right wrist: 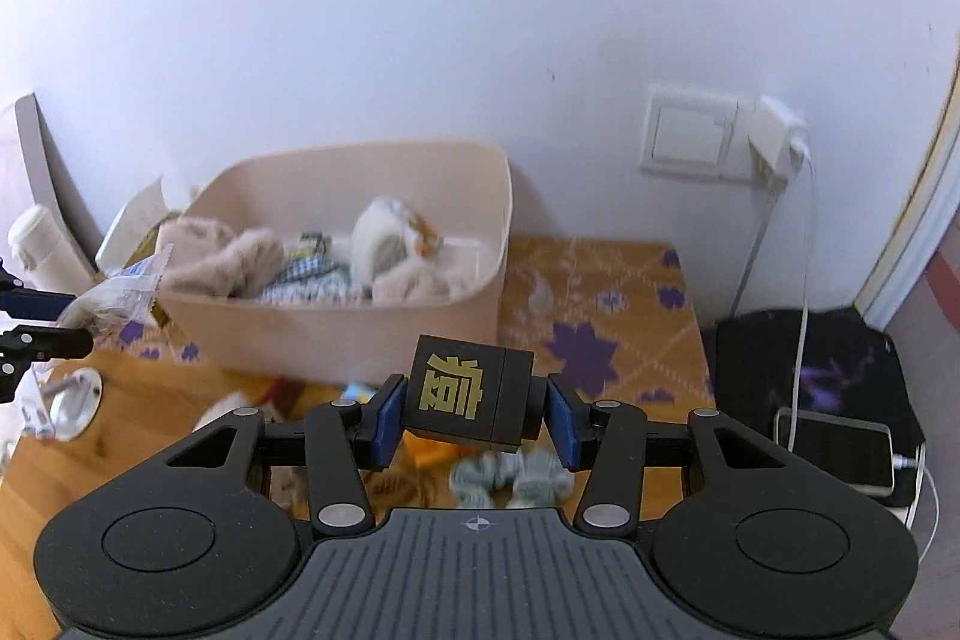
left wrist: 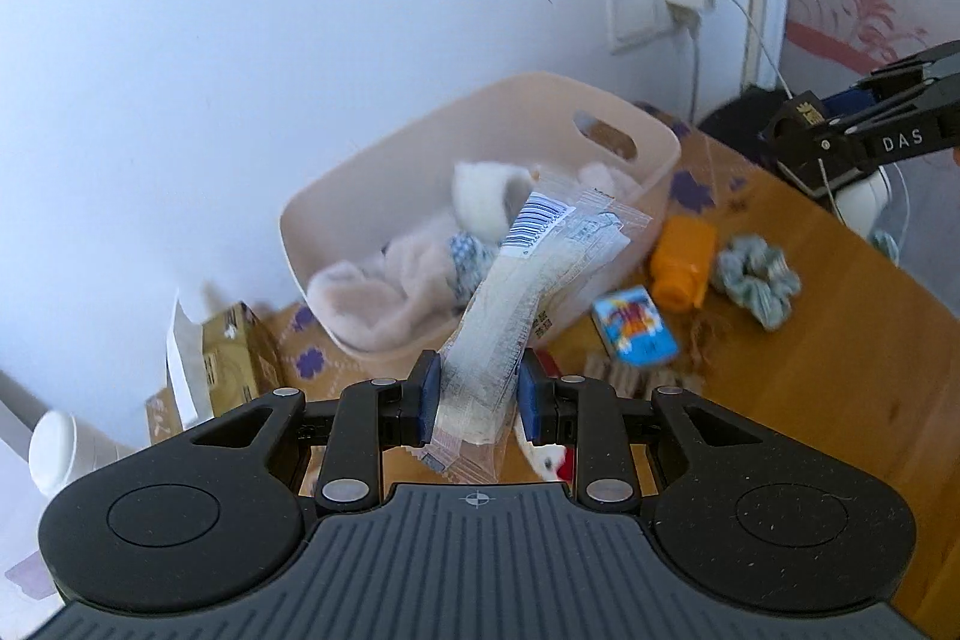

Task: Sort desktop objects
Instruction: 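Carry the wrapped pad and black cube over the basket, then open both tools to drop the pad and cube into the basket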

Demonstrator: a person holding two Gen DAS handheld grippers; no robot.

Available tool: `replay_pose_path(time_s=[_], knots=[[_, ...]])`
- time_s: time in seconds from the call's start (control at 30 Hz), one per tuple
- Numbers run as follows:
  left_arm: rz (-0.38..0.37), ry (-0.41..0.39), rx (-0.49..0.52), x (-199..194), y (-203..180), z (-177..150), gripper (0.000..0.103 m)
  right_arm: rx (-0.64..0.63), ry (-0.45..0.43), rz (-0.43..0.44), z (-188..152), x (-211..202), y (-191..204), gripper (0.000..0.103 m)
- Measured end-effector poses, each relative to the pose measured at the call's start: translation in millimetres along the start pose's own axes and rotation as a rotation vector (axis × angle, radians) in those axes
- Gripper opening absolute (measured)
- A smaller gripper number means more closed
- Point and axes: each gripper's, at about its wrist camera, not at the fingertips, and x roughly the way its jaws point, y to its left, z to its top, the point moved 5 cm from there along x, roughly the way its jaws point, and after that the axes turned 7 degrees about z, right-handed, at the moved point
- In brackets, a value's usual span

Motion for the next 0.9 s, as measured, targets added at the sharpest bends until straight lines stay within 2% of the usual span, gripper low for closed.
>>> replay_pose_path(time_s=[0.2,0.37,0.67,0.9], knots=[[0.029,-0.033,-0.013,11.1,6.2,27.1,0.027,-0.025,-0.035,-0.002,29.1,8.3,0.5,0.046],[0.035,-0.021,-0.031,29.1,10.3,45.0,0.027,-0.035,-0.053,0.0,45.2,18.5,4.5,0.046],[0.058,0.057,-0.064,76.9,12.9,51.4,0.027,-0.07,-0.044,0.006,67.2,54.4,13.3,0.046],[0.085,0.142,-0.073,110.5,16.9,45.0,0.027,-0.138,0.018,0.027,72.5,92.2,25.8,0.046]])
